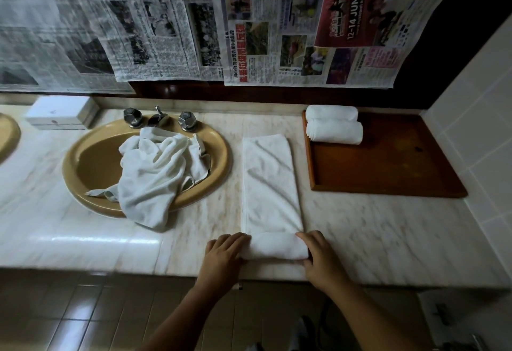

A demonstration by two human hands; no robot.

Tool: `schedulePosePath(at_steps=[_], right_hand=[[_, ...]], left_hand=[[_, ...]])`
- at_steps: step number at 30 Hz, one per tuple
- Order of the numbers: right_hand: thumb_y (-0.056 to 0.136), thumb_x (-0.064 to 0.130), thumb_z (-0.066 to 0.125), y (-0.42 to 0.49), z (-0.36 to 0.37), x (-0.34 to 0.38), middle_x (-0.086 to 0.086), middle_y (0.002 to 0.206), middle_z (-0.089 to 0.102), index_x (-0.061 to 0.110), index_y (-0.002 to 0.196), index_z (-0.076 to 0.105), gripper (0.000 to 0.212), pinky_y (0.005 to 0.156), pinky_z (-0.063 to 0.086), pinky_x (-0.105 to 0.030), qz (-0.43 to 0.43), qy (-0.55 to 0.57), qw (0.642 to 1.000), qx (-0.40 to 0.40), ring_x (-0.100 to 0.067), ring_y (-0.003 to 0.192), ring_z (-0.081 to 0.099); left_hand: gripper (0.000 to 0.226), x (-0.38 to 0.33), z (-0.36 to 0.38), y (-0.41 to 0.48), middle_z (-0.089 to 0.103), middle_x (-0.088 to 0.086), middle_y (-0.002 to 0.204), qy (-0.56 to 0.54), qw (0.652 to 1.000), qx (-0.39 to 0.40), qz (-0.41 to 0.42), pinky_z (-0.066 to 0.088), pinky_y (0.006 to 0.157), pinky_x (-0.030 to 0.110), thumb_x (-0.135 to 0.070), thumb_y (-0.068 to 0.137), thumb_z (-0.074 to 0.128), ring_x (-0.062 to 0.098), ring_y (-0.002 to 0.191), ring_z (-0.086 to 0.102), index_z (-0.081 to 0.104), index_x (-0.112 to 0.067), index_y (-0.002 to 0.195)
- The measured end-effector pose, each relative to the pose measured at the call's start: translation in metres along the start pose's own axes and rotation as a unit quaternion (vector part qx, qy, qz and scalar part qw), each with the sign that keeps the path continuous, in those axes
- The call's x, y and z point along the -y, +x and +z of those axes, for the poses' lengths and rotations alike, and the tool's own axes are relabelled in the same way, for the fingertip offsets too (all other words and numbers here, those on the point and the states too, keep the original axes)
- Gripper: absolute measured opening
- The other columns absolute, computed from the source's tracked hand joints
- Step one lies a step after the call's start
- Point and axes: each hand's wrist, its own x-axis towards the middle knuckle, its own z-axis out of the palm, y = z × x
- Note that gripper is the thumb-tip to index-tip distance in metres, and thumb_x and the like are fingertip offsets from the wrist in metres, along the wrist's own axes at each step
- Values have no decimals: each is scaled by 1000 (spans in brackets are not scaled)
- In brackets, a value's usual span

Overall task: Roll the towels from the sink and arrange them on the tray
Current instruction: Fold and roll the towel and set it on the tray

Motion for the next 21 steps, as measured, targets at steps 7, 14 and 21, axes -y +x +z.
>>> schedulePosePath(at_steps=[7,14,21], right_hand=[[85,8,74,13,-15,2,3,119,52,22,141,56,61,98,47,-25,75,87,993,41,-16,112,54],[83,11,79,19,-21,2,7,115,54,27,137,59,60,89,44,-16,126,155,978,59,-14,112,56],[86,23,79,14,-25,14,8,112,61,27,116,66,33,79,48,-19,182,231,956,14,-8,102,61]], left_hand=[[62,0,-3,14,66,-12,122,-214,968,14,-127,52,82,35,-23,77,73,14,99,63,46,-41,130],[38,2,3,21,65,-8,113,-353,918,11,-180,57,80,44,-41,86,69,15,96,68,57,-32,121],[28,-9,-2,23,67,-15,119,-372,900,5,-227,52,87,30,-42,94,65,-1,107,64,57,-46,121]])
